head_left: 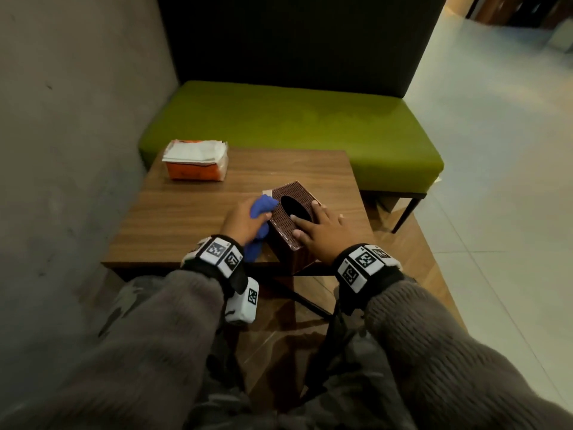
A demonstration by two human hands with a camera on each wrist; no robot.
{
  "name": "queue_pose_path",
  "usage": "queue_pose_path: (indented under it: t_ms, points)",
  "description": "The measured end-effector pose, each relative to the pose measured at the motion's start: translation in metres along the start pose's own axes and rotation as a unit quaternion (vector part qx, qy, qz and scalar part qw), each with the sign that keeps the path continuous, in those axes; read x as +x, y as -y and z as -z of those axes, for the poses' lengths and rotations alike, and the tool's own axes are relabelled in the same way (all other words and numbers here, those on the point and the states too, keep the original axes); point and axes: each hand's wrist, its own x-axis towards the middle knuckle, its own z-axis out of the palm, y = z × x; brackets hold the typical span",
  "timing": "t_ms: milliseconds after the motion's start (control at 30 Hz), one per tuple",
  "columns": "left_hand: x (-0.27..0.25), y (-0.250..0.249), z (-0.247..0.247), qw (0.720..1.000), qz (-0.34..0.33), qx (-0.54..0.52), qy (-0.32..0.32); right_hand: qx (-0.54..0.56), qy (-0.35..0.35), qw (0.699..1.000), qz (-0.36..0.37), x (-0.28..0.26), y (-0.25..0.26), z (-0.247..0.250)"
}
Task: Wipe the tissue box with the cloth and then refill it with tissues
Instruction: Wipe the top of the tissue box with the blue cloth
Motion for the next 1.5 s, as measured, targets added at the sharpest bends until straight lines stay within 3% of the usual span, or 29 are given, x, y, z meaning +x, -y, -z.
queue_pose_path:
  t_ms: [100, 200, 400, 500, 633, 733, 900, 1067, 1133, 1300, 1400, 1500]
  points:
    - [-0.031, 0.003, -0.005, 0.998, -0.023, -0.038, 0.037, 0.019, -0.002, 1.000, -0.018, 0.002, 0.003, -0.002]
    - [-0.050, 0.006, -0.006, 0.995, -0.052, 0.009, 0.086, 0.066, -0.013, 0.997, -0.034, 0.004, 0.004, -0.005]
    - [-0.022, -0.003, 0.007, 0.994, -0.042, 0.004, -0.097, 0.102, -0.016, 0.994, -0.038, 0.003, 0.003, -0.004]
    - [0.008, -0.004, 0.012, 0.989, -0.029, 0.085, -0.121, 0.110, -0.012, 0.993, -0.033, 0.003, 0.001, -0.004]
    - [0.023, 0.011, -0.001, 0.984, -0.044, 0.171, -0.031, 0.124, -0.008, 0.992, -0.037, 0.002, 0.001, -0.006]
    - [0.000, 0.027, -0.007, 0.984, -0.117, 0.126, -0.051, 0.121, -0.012, 0.992, -0.035, 0.006, -0.003, -0.010]
    - [-0.041, 0.038, -0.008, 0.971, -0.202, 0.122, 0.029, 0.126, -0.017, 0.991, -0.035, 0.009, -0.005, -0.012]
    - [0.015, 0.038, 0.011, 0.986, -0.121, 0.110, -0.029, 0.158, -0.020, 0.987, -0.035, 0.012, -0.009, -0.015]
    - [0.014, 0.032, 0.010, 0.981, -0.133, 0.137, -0.020, 0.173, -0.025, 0.984, -0.031, 0.014, -0.011, -0.018]
    - [-0.043, 0.032, 0.002, 0.962, -0.218, 0.152, 0.061, 0.173, -0.043, 0.984, -0.026, 0.017, -0.013, -0.022]
    - [-0.025, 0.033, 0.009, 0.966, -0.199, 0.153, 0.064, 0.171, -0.040, 0.984, -0.025, 0.017, -0.013, -0.022]
    - [-0.005, 0.029, 0.012, 0.976, -0.148, 0.156, 0.022, 0.157, -0.036, 0.987, -0.031, 0.012, -0.011, -0.018]
